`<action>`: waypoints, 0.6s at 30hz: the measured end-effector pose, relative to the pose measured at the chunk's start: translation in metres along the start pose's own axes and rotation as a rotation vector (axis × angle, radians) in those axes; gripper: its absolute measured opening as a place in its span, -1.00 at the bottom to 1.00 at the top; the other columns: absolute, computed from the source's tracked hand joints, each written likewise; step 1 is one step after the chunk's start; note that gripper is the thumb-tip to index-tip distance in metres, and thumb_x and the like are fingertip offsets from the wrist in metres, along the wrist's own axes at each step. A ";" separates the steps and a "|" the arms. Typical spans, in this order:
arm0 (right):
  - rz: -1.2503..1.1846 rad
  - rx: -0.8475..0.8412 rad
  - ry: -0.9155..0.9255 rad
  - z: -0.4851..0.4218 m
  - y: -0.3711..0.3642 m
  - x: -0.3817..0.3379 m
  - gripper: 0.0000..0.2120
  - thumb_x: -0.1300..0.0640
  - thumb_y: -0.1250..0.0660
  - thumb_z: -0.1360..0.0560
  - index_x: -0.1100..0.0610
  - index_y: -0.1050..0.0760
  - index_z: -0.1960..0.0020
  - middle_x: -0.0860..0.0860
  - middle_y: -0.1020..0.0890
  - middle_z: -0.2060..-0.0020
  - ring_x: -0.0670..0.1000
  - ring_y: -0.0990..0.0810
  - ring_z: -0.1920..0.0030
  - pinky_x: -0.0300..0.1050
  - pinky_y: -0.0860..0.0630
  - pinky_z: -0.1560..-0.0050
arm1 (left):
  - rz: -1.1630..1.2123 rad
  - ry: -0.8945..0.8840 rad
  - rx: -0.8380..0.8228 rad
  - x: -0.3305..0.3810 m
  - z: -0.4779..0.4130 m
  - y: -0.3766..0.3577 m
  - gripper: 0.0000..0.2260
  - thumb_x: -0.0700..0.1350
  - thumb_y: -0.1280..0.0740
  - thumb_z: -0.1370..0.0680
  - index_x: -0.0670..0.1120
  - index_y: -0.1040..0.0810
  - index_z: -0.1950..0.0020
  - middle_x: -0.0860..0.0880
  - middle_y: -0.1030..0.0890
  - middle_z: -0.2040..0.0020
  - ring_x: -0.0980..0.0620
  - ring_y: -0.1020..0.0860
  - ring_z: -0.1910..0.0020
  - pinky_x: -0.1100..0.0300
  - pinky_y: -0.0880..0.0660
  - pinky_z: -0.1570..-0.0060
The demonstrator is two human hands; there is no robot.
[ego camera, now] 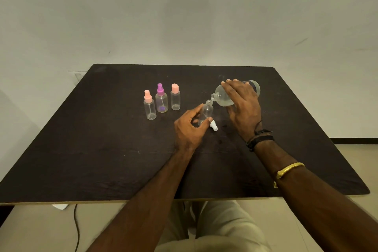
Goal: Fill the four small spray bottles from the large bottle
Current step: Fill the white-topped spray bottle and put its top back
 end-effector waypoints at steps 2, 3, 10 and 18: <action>0.008 0.004 0.005 0.000 0.000 0.000 -0.43 0.37 -0.45 -0.45 0.14 -0.47 -0.44 0.10 -0.54 -0.38 0.16 -0.44 -0.44 0.23 -0.31 -0.48 | -0.007 -0.004 -0.001 0.000 0.000 0.000 -0.53 -0.08 -0.57 -0.46 -0.10 -0.59 -0.34 0.15 -0.61 -0.07 0.33 -0.60 0.00 0.45 -0.53 0.00; 0.012 0.006 0.006 0.000 0.001 0.000 -0.42 0.37 -0.45 -0.45 0.14 -0.47 -0.44 0.10 -0.54 -0.38 0.16 -0.44 -0.45 0.21 -0.30 -0.49 | -0.008 -0.005 -0.003 0.000 0.000 0.000 -0.53 -0.09 -0.57 -0.46 -0.10 -0.59 -0.34 0.16 -0.61 -0.07 0.33 -0.60 0.01 0.45 -0.53 0.00; 0.023 0.021 0.013 -0.002 0.002 0.000 -0.41 0.38 -0.47 -0.43 0.14 -0.47 -0.43 0.11 -0.55 -0.37 0.16 -0.45 -0.43 0.22 -0.31 -0.48 | -0.018 0.003 -0.001 -0.002 0.000 -0.001 -0.54 -0.10 -0.57 -0.46 -0.12 -0.60 -0.34 0.15 -0.63 -0.06 0.34 -0.60 -0.01 0.45 -0.52 -0.01; 0.040 -0.005 0.010 -0.004 0.002 0.002 -0.39 0.38 -0.46 -0.44 0.13 -0.46 -0.45 0.09 -0.53 -0.39 0.14 -0.43 -0.45 0.22 -0.30 -0.48 | -0.024 0.007 -0.005 -0.002 0.000 0.000 -0.53 -0.11 -0.57 -0.46 -0.14 -0.60 -0.33 0.08 -0.65 -0.08 0.41 -0.57 -0.02 0.51 -0.47 -0.02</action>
Point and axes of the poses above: each hand's wrist, its own z-axis away from the middle knuckle, its own y-axis out of the back of the hand, x = y × z, the point moved 2 cm from there along -z, towards the middle knuckle
